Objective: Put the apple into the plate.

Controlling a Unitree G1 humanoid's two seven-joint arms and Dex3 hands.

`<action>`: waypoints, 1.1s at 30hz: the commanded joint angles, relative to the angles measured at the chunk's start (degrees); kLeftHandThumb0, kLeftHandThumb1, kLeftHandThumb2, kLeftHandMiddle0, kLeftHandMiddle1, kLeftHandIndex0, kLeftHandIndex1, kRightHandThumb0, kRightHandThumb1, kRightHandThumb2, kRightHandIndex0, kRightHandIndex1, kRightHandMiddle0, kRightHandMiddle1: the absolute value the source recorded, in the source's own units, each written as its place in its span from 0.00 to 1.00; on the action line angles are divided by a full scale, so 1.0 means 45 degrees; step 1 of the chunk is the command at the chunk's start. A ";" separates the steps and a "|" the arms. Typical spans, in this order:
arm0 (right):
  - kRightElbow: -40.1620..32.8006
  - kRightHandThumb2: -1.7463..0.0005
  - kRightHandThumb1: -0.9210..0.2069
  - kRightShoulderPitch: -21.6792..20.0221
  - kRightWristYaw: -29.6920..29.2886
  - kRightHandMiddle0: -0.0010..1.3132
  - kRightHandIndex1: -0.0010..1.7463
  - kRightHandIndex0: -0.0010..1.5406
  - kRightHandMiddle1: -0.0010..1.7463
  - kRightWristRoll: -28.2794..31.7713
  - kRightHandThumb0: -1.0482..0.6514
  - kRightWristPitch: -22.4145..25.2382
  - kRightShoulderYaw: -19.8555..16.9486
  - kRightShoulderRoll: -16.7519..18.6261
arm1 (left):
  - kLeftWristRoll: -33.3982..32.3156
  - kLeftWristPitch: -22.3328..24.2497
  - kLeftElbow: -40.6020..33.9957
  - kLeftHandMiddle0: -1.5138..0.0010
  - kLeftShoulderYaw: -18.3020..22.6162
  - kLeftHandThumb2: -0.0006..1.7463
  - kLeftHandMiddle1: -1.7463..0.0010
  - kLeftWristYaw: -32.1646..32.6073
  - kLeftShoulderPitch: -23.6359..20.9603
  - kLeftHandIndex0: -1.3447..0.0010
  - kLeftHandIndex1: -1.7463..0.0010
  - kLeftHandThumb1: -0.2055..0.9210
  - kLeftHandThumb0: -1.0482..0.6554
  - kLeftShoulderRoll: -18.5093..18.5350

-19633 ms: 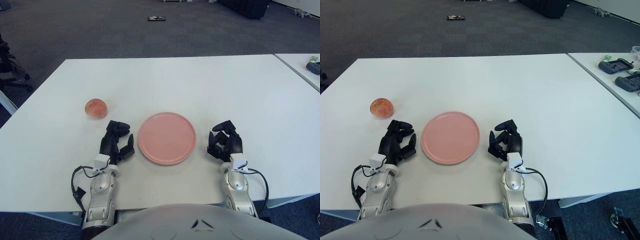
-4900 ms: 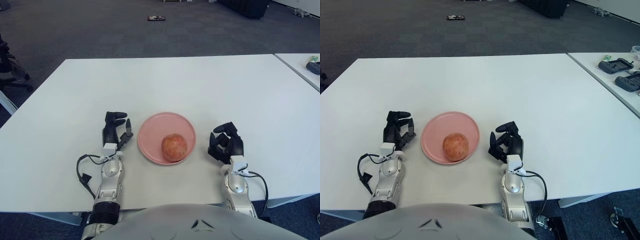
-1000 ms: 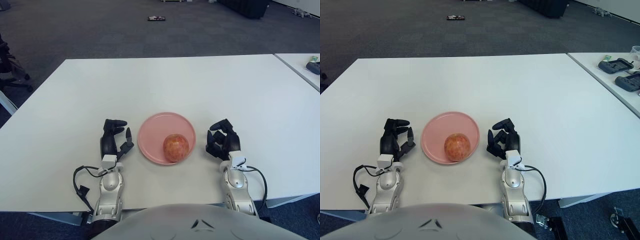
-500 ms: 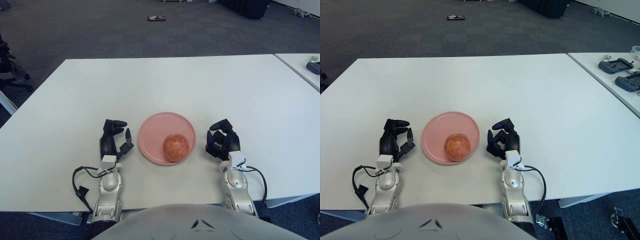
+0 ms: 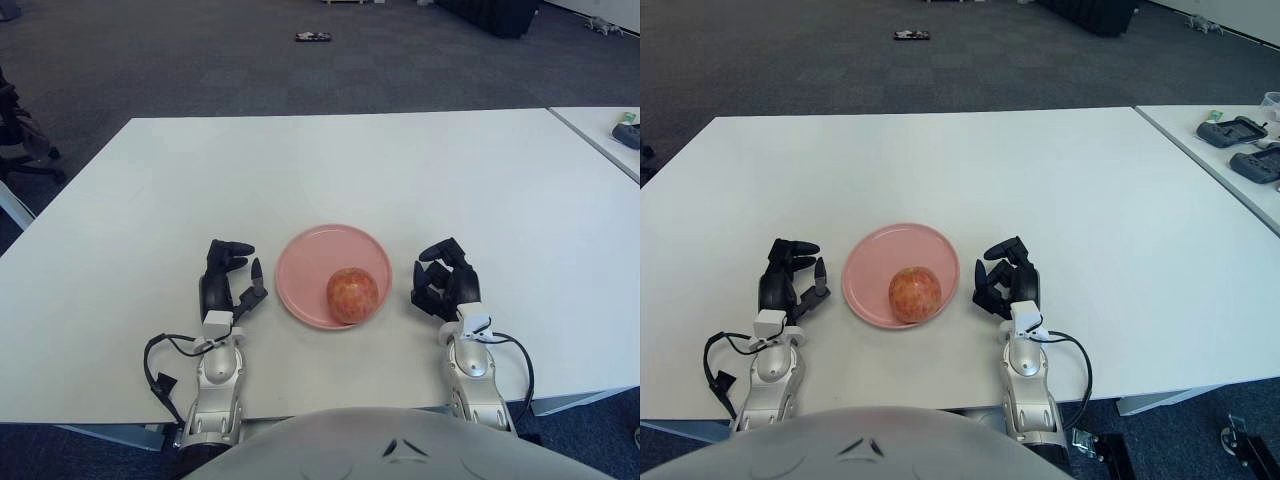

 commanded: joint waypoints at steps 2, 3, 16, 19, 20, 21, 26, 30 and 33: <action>0.0092 0.40 0.34 0.0026 0.0009 0.34 1.00 0.55 1.00 0.0187 0.37 -0.0126 -0.0038 0.0071 | -0.0012 0.0114 -0.0042 0.56 0.0005 0.59 0.01 -0.0128 0.0133 0.68 0.00 0.67 0.37 0.0070; 0.0084 0.40 0.34 0.0034 0.0012 0.34 1.00 0.56 1.00 0.0192 0.37 -0.0123 -0.0036 0.0071 | -0.0025 0.0083 -0.0047 0.56 -0.0002 0.59 0.00 -0.0150 0.0142 0.68 0.00 0.67 0.37 0.0077; 0.0029 0.40 0.35 0.0113 0.0013 0.34 1.00 0.55 1.00 0.0221 0.37 -0.0175 -0.0016 0.0067 | -0.0056 -0.0093 -0.0080 0.57 -0.0005 0.60 0.00 -0.0259 0.0212 0.68 0.00 0.66 0.37 0.0047; 0.0020 0.39 0.35 0.0128 0.0010 0.34 1.00 0.55 1.00 0.0218 0.37 -0.0187 -0.0010 0.0068 | -0.0021 -0.0039 -0.0107 0.56 -0.0011 0.60 0.01 -0.0272 0.0227 0.67 0.00 0.66 0.37 0.0060; 0.0019 0.39 0.35 0.0135 0.0004 0.34 1.00 0.55 1.00 0.0212 0.37 -0.0189 -0.0006 0.0070 | -0.0018 -0.0015 -0.0120 0.55 -0.0010 0.60 0.01 -0.0279 0.0234 0.67 0.00 0.66 0.37 0.0064; 0.0019 0.39 0.35 0.0139 0.0000 0.34 1.00 0.55 1.00 0.0208 0.37 -0.0190 -0.0004 0.0072 | -0.0017 0.0002 -0.0130 0.55 -0.0009 0.60 0.01 -0.0285 0.0239 0.67 0.00 0.66 0.37 0.0067; 0.0019 0.39 0.35 0.0158 -0.0035 0.34 1.00 0.55 1.00 0.0168 0.37 -0.0172 0.0007 0.0079 | -0.0059 0.0113 -0.0180 0.55 0.0008 0.60 0.01 -0.0350 0.0272 0.67 0.00 0.66 0.37 0.0074; 0.0013 0.39 0.35 0.0170 -0.0070 0.34 1.00 0.55 1.00 0.0140 0.37 -0.0158 0.0017 0.0086 | -0.0082 0.0004 -0.0120 0.56 0.0042 0.59 0.00 -0.0329 0.0257 0.68 0.00 0.67 0.37 0.0061; 0.0017 0.40 0.35 0.0180 -0.0073 0.34 1.00 0.55 1.00 0.0157 0.37 -0.0169 0.0025 0.0095 | -0.0083 -0.0034 -0.0121 0.56 0.0043 0.59 0.00 -0.0332 0.0261 0.68 0.00 0.67 0.37 0.0060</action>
